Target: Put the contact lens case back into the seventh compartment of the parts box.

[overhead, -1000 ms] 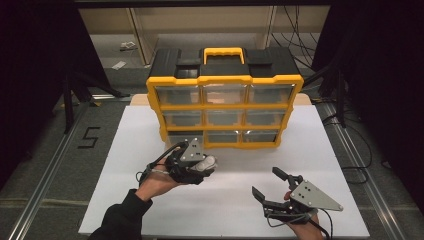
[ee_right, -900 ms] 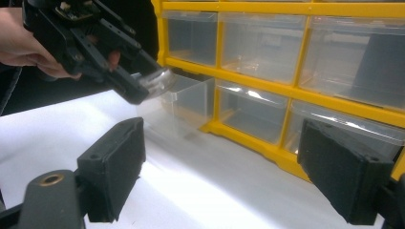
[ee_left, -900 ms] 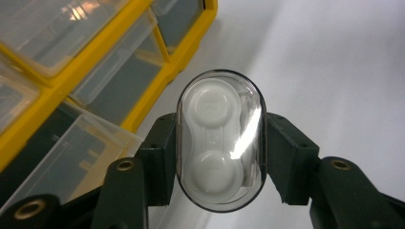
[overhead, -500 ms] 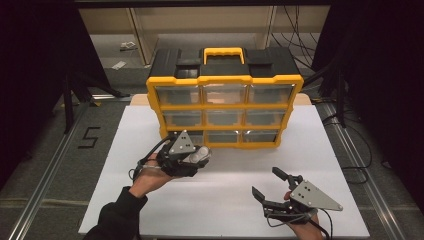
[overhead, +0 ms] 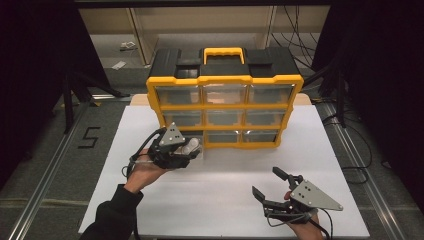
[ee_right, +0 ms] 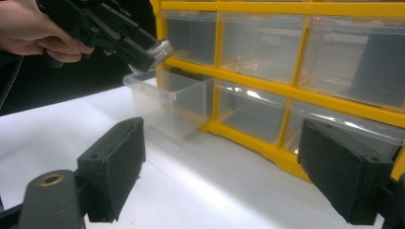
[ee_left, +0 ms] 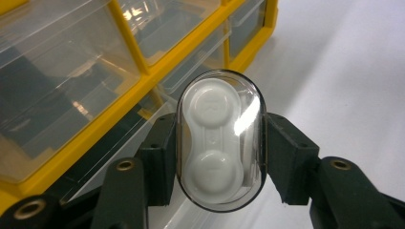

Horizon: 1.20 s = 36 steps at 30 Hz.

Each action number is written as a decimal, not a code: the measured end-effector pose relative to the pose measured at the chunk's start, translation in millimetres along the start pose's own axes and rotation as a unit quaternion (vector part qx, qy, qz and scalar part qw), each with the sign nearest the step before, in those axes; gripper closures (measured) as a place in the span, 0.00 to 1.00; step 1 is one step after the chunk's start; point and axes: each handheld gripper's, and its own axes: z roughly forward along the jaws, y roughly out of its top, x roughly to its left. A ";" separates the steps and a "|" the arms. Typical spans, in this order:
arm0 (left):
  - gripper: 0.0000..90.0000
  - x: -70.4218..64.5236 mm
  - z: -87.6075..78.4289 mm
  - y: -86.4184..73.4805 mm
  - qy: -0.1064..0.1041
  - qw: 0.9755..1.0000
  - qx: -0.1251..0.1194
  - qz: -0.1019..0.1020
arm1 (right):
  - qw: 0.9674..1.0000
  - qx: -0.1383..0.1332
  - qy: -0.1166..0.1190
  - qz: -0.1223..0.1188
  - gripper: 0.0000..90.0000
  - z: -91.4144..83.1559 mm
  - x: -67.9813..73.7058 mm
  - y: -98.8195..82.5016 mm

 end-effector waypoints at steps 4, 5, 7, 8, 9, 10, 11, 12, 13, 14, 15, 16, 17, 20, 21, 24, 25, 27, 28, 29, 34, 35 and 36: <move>0.55 3.5 -1.2 -1.1 0.005 1.000 -0.003 -0.005 | 1.000 0.001 0.000 0.000 0.19 0.1 0.1 -0.1; 0.55 4.4 -1.4 -1.5 0.012 1.000 -0.005 -0.006 | 1.000 0.001 0.000 0.000 0.19 0.0 0.1 0.0; 0.55 6.0 -1.9 -1.8 0.019 1.000 -0.007 -0.012 | 1.000 0.000 0.000 0.000 0.19 0.1 -0.1 -0.1; 0.55 6.0 -1.9 -1.8 0.019 1.000 -0.007 -0.012 | 1.000 0.000 0.000 0.000 0.19 0.1 -0.1 -0.1; 0.55 7.6 -2.2 -2.2 0.024 1.000 -0.009 -0.014 | 1.000 0.001 0.000 0.000 0.19 0.1 0.0 -0.1; 0.55 7.6 -2.2 -2.2 0.024 1.000 -0.009 -0.014 | 1.000 0.001 0.000 0.000 0.19 0.1 0.0 -0.1; 0.55 9.3 -2.6 -3.0 0.029 0.999 -0.010 -0.019 | 1.000 0.000 0.000 0.000 0.19 0.1 0.0 -0.1; 0.55 9.3 -2.6 -3.0 0.029 0.999 -0.010 -0.019 | 1.000 0.000 0.000 0.000 0.19 0.1 0.0 -0.1; 0.55 10.4 -2.9 -3.3 0.031 0.999 -0.010 -0.022 | 1.000 0.001 0.000 0.000 0.19 0.1 0.0 -0.1; 0.55 11.8 -3.2 -3.9 0.035 0.999 -0.010 -0.025 | 1.000 0.000 0.000 0.000 0.19 0.2 0.0 -0.1; 0.55 14.2 -3.6 -5.1 0.043 0.999 -0.009 -0.029 | 1.000 0.001 0.000 0.000 0.19 0.1 0.1 -0.1; 0.55 14.2 -3.6 -5.1 0.043 0.999 -0.009 -0.029 | 1.000 0.001 0.000 0.000 0.19 0.1 0.1 -0.1; 0.55 16.8 -4.3 -6.0 0.044 0.998 -0.011 -0.035 | 1.000 0.001 0.000 -0.001 0.19 0.2 0.0 -0.2; 0.55 19.3 -5.3 -6.8 0.047 0.998 -0.013 -0.043 | 1.000 0.001 0.000 -0.001 0.19 0.2 0.0 -0.2; 0.55 21.5 -5.4 -7.9 0.056 0.997 -0.011 -0.047 | 1.000 0.002 0.000 -0.001 0.19 0.1 0.0 -0.1; 0.55 24.1 -5.4 -9.4 0.063 0.997 -0.006 -0.053 | 1.000 0.001 0.000 0.000 0.19 0.4 0.1 -0.2; 0.55 26.1 -4.9 -10.7 0.071 0.996 -0.004 -0.057 | 1.000 0.002 0.000 -0.001 0.19 0.2 0.0 -0.2; 0.55 28.4 -4.4 -12.3 0.077 0.995 -0.002 -0.061 | 1.000 0.002 0.000 -0.001 0.19 0.3 0.0 -0.2; 0.55 30.0 -4.1 -13.4 0.078 0.995 -0.001 -0.065 | 1.000 0.002 0.000 -0.001 0.19 0.3 0.0 -0.2; 0.55 30.9 -4.1 -14.0 0.079 0.995 0.000 -0.067 | 1.000 0.002 0.000 -0.001 0.19 0.3 0.0 -0.2; 0.55 34.9 -2.9 -17.2 0.085 0.993 0.002 -0.078 | 1.000 0.002 0.000 -0.001 0.19 0.3 0.0 -0.2; 0.55 36.0 -2.4 -18.2 0.088 0.993 0.002 -0.081 | 1.000 0.002 0.000 -0.002 0.19 0.4 0.0 -0.3; 0.55 36.0 -2.4 -18.2 0.088 0.993 0.002 -0.081 | 1.000 0.002 0.000 -0.002 0.19 0.4 0.0 -0.3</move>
